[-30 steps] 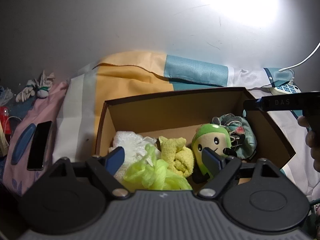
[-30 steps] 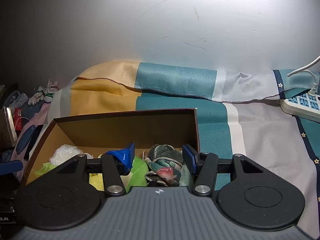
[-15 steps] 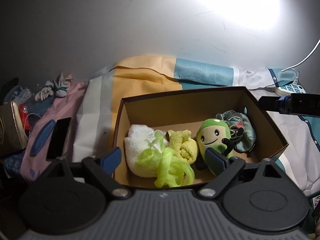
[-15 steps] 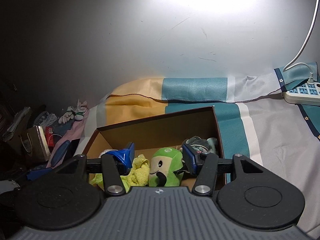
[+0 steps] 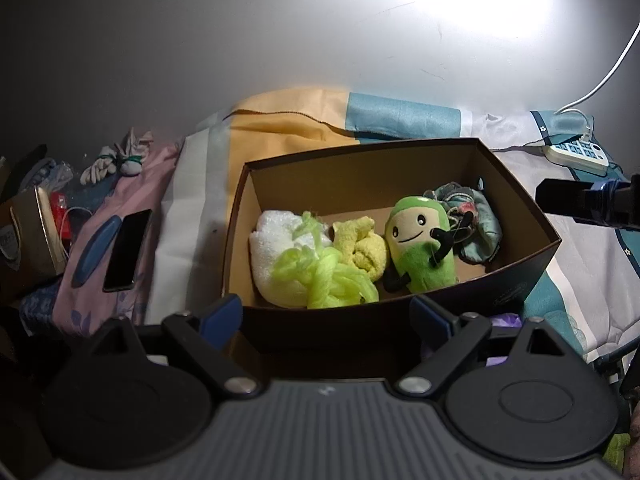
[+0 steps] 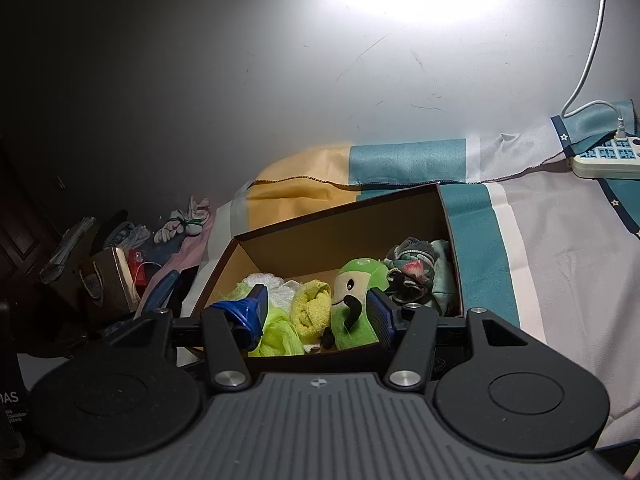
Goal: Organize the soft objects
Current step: 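Withdraw both grippers from the box toward the green towel and pink teddy bear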
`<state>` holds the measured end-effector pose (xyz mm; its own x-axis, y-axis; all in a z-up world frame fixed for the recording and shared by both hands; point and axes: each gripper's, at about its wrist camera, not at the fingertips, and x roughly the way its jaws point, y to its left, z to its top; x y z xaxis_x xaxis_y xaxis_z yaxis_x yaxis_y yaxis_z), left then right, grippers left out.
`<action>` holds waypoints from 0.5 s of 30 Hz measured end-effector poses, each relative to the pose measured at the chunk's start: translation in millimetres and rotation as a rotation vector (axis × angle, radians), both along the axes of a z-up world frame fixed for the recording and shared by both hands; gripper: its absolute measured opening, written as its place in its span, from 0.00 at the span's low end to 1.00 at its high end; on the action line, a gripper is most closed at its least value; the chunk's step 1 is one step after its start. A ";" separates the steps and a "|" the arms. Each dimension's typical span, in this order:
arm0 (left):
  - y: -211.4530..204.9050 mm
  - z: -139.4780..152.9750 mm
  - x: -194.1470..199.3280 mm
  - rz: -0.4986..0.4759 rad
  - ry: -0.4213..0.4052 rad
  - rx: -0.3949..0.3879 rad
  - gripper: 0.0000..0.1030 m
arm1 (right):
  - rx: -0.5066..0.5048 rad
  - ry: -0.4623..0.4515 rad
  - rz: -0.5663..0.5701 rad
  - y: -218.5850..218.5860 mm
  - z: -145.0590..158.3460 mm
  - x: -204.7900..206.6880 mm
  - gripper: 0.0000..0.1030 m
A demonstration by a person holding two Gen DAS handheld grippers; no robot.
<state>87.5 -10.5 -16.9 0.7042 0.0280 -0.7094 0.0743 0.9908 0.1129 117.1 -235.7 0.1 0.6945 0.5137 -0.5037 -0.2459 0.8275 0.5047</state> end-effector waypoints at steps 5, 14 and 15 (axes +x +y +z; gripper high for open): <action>-8.5 -5.6 -11.8 -0.004 0.017 0.007 0.89 | 0.000 0.004 0.017 -6.5 -5.1 -17.5 0.39; -23.8 -13.4 -32.3 -0.011 0.042 0.017 0.89 | 0.019 0.013 0.061 -22.5 -9.8 -42.8 0.39; -26.6 -14.6 -35.3 -0.016 0.045 0.017 0.89 | 0.021 0.018 0.067 -25.2 -11.0 -44.9 0.39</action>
